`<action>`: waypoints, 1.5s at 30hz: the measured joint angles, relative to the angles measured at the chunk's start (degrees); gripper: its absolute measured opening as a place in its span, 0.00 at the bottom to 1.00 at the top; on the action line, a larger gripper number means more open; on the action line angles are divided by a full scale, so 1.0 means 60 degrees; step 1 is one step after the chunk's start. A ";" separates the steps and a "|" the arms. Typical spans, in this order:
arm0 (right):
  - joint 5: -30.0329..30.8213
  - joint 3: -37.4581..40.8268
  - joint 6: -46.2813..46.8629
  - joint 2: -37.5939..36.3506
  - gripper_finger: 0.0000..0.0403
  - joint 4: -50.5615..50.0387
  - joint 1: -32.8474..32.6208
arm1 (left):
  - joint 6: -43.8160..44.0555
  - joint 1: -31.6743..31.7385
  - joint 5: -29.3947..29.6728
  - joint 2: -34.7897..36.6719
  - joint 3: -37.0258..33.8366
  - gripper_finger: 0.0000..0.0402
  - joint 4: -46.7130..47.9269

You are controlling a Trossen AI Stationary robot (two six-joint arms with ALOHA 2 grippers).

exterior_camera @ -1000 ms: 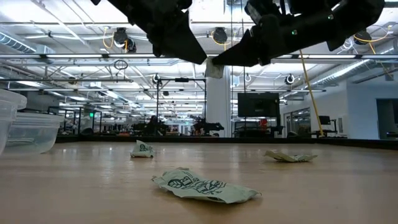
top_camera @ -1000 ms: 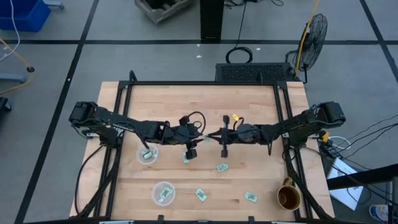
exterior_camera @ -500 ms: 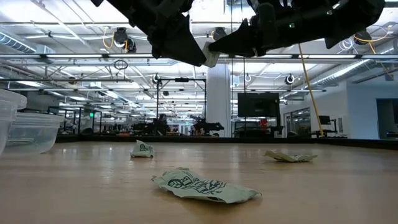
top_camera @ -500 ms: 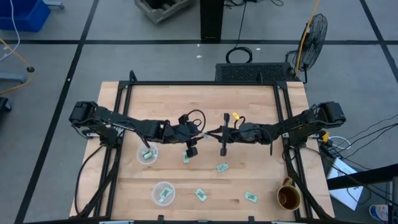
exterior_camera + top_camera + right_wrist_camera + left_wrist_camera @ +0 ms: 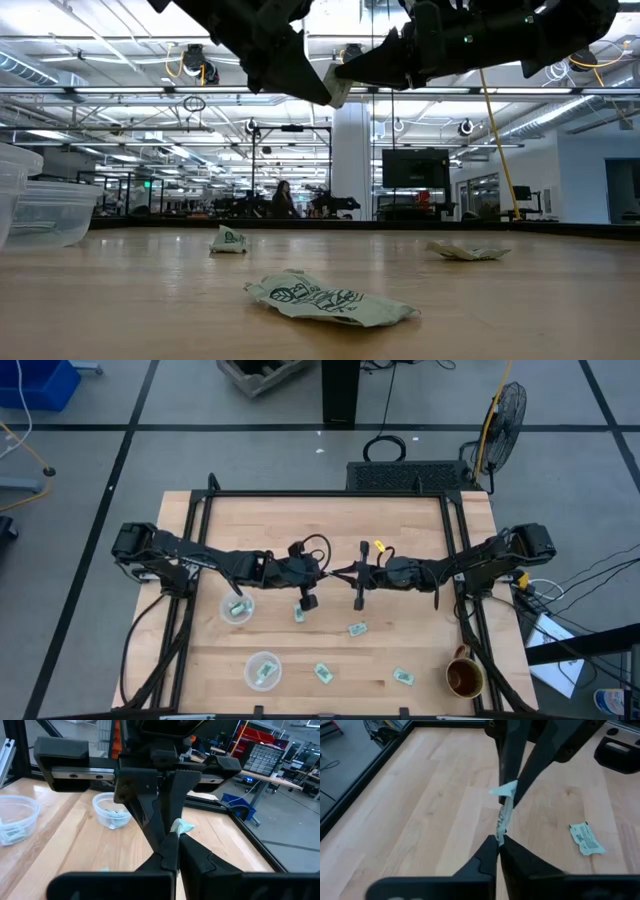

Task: Pick and place Stevia / Truvia into bins
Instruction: Put the stevia packet into the bottom container

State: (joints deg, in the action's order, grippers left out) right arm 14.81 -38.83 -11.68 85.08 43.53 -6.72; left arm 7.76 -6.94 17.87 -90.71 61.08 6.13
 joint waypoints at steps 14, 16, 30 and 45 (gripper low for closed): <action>-0.0004 0.0004 0.0676 0.0000 0.31 -0.0984 0.0000 | 0.0253 -0.0090 -0.0986 0.0059 0.0000 0.02 0.0796; -0.0003 0.0007 0.0839 0.0000 0.35 -0.1445 -0.0019 | 0.0575 -0.0161 -0.1600 0.0120 0.0000 0.01 0.1290; 0.0015 0.0249 0.0768 0.0004 0.42 -0.2422 -0.0018 | 0.4224 -0.3010 -0.6352 0.0862 0.0035 0.02 0.4419; 0.0015 0.0273 0.0934 0.0004 0.42 -0.2448 -0.0004 | 0.8377 -0.5000 -0.4961 -0.0794 0.0040 0.04 0.4677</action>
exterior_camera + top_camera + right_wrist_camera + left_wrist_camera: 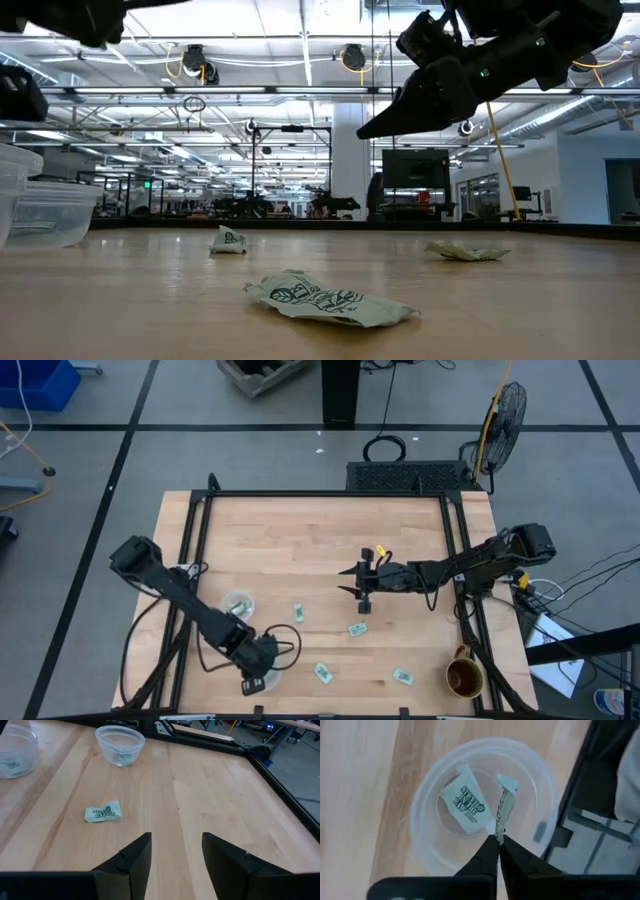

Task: Pick and place Stevia / Truvia into bins
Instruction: Put the stevia packet into the bottom container, then put the stevia packet into the top container

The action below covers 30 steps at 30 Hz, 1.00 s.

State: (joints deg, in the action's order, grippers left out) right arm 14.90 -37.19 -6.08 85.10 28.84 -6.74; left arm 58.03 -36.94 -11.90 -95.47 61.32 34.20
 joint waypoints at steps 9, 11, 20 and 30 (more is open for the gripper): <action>0.0000 0.0000 0.0152 0.0000 0.42 0.0004 0.0000 | 0.0278 0.0047 -0.0077 -0.0235 0.0004 0.13 -0.0009; 0.0000 0.0000 0.0152 0.0000 0.42 0.0005 0.0000 | 0.0262 0.0110 -0.0087 -0.0238 0.0004 0.14 0.0039; -0.1222 -0.0004 0.0396 0.0000 0.42 -0.0126 0.0007 | 0.0109 0.1059 -0.1380 -0.0139 0.0004 0.09 0.0019; -0.3274 -0.0004 0.1305 -0.0007 0.42 -0.2234 -0.0046 | -0.2364 0.2308 -0.0985 0.1234 0.0011 0.04 -0.0048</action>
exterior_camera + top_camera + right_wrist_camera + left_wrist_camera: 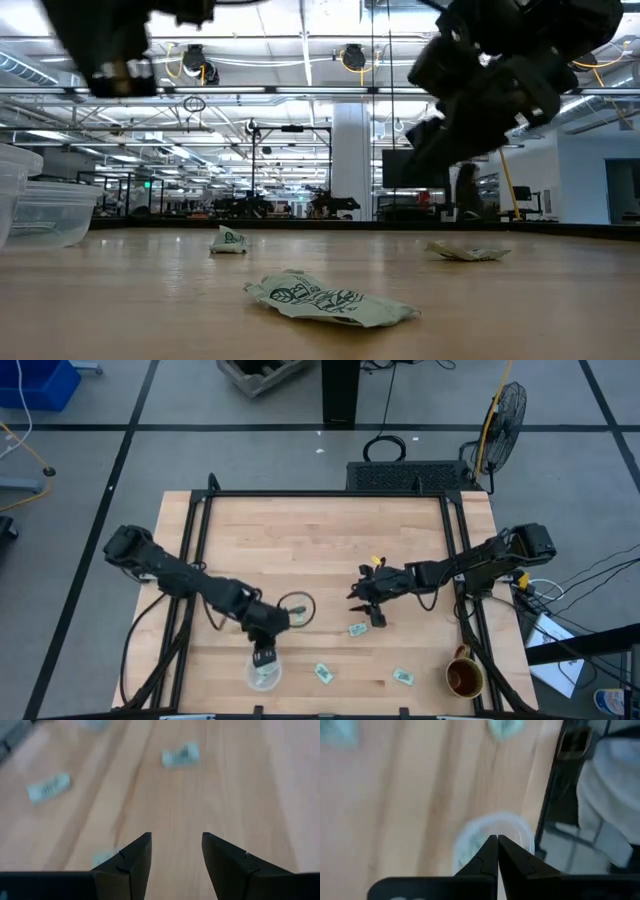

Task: Pick and place Stevia / Truvia into bins
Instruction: Put the stevia packet into the top container

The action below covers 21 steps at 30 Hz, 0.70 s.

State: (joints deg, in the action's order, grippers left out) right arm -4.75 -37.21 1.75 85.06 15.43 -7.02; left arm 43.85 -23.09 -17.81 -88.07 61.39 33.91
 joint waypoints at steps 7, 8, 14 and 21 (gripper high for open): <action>0.0369 0.0000 0.0070 0.0000 0.42 -0.1091 -0.0233 | -0.2371 0.0270 0.4458 0.0779 0.0004 0.03 -0.0065; 0.0564 0.0000 0.0070 0.0000 0.42 -0.1088 -0.0250 | -0.2670 0.0315 0.5043 0.0777 0.0004 0.03 -0.0079; 0.1054 0.0000 0.0048 0.0000 0.42 -0.1137 -0.0282 | -0.2925 0.1076 0.4867 0.0235 -0.0015 0.02 -0.0098; 0.1066 0.0000 -0.0450 0.0000 0.42 -0.1120 -0.0282 | -0.2831 0.1618 0.4495 -0.0652 -0.0025 0.15 -0.0089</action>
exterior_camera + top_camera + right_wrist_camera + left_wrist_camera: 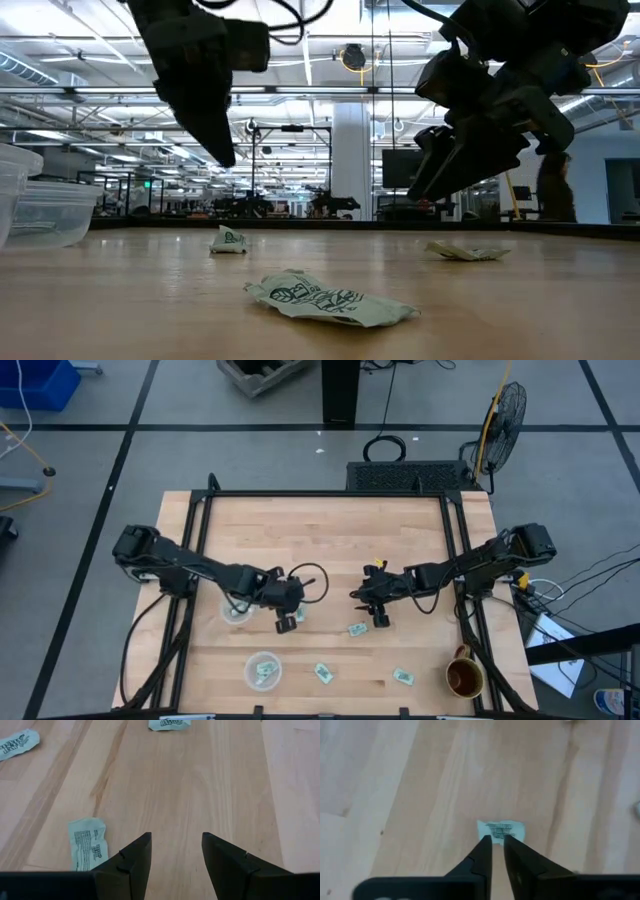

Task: Pick and place Stevia / Truvia into bins
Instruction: Put the stevia packet into the top container

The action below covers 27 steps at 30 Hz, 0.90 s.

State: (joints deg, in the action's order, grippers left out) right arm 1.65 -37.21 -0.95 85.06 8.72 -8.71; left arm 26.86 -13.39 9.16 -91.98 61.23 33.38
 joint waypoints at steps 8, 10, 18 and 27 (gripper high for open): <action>0.0000 0.0000 0.0007 0.0000 0.42 0.0001 0.0000 | 0.0780 0.0453 -0.0798 -0.0464 0.0000 0.30 -0.0022; 0.0000 0.0003 0.0007 0.0000 0.42 0.0004 0.0000 | 0.1248 0.0564 -0.1050 -0.0582 0.0000 0.32 -0.0026; 0.0000 0.0018 -0.0036 0.0004 0.42 -0.0030 0.0000 | 0.2512 0.0825 -0.1854 -0.1355 0.0000 0.33 -0.0060; 0.0000 0.0018 -0.0032 0.0004 0.42 0.0006 0.0000 | 0.3019 0.0974 -0.2268 -0.1829 -0.0004 0.33 -0.0542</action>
State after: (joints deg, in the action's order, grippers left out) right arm 1.65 -37.10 -1.14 85.08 8.75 -8.71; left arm 44.98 -7.54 -4.45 -102.96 61.21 30.13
